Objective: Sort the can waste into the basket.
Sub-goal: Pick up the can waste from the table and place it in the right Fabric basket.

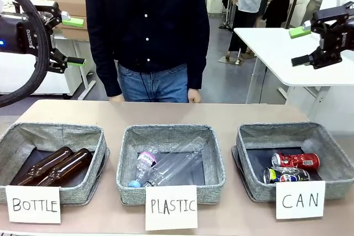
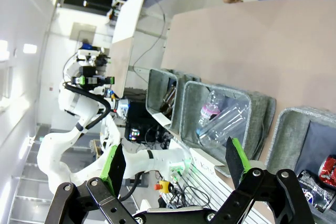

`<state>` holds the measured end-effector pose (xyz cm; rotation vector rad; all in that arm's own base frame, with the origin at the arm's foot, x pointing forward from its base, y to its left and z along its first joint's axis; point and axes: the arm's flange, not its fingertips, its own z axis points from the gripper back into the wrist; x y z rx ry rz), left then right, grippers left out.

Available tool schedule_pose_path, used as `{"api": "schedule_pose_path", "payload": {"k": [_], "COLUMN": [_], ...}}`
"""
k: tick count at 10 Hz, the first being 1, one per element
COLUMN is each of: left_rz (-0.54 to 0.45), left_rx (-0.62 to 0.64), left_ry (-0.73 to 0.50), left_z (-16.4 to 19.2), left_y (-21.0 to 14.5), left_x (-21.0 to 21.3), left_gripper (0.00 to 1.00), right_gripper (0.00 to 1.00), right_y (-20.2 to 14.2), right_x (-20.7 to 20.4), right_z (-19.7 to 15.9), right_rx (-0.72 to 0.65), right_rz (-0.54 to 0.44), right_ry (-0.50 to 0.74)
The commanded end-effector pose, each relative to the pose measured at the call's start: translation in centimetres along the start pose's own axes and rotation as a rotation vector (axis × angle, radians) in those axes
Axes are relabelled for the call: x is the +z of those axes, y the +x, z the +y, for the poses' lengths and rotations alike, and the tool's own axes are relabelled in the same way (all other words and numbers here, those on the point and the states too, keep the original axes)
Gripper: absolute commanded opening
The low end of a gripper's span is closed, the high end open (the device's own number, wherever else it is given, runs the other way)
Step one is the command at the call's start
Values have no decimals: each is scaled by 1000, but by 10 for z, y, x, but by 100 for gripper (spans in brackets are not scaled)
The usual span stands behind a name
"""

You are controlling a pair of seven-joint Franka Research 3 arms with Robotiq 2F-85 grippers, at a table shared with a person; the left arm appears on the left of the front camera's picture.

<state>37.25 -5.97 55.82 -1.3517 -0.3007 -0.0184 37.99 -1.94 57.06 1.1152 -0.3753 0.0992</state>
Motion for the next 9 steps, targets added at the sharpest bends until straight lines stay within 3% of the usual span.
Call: {"api": "schedule_pose_path", "payload": {"k": [1,9], "left_rz": [-3,-3], "left_rx": [-9,-9], "left_ry": [-9,-9], "left_z": [-2,-2], "left_y": [2,2], "left_x": [1,1], "left_gripper": [100,100], "right_gripper": [100,100], "right_y": [0,0], "right_x": [-2,-2], "right_z": [1,1], "right_rx": [21,21], "right_rz": [3,3], "right_ry": [2,2]}}
